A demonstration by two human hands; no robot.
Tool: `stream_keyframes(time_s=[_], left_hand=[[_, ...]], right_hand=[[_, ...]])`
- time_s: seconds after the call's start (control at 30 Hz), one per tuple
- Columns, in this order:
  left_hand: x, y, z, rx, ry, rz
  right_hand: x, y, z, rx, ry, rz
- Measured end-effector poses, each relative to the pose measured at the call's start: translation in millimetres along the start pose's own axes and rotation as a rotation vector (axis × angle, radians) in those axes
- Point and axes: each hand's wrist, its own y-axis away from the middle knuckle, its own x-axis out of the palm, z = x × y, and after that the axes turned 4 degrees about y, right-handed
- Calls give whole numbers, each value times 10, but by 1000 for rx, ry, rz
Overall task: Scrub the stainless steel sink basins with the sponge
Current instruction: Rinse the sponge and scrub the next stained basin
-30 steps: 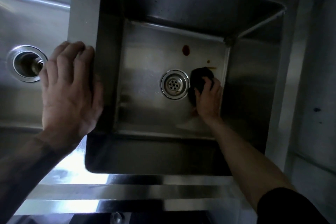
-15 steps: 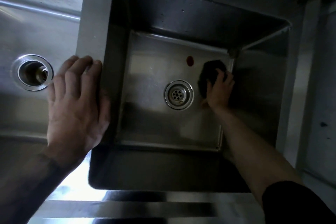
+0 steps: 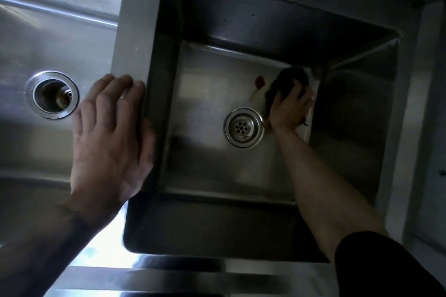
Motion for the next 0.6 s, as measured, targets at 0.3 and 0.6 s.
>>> stream_keyframes(time_s=[0.3,0.6], left_hand=[[-10,-9,-8,-5,10,8],[-36,-10,-11,-11,-1,15]], right_hand=[[-115,-267,-327,-13,49,28],[-135,-115,-392,-428,97,194]])
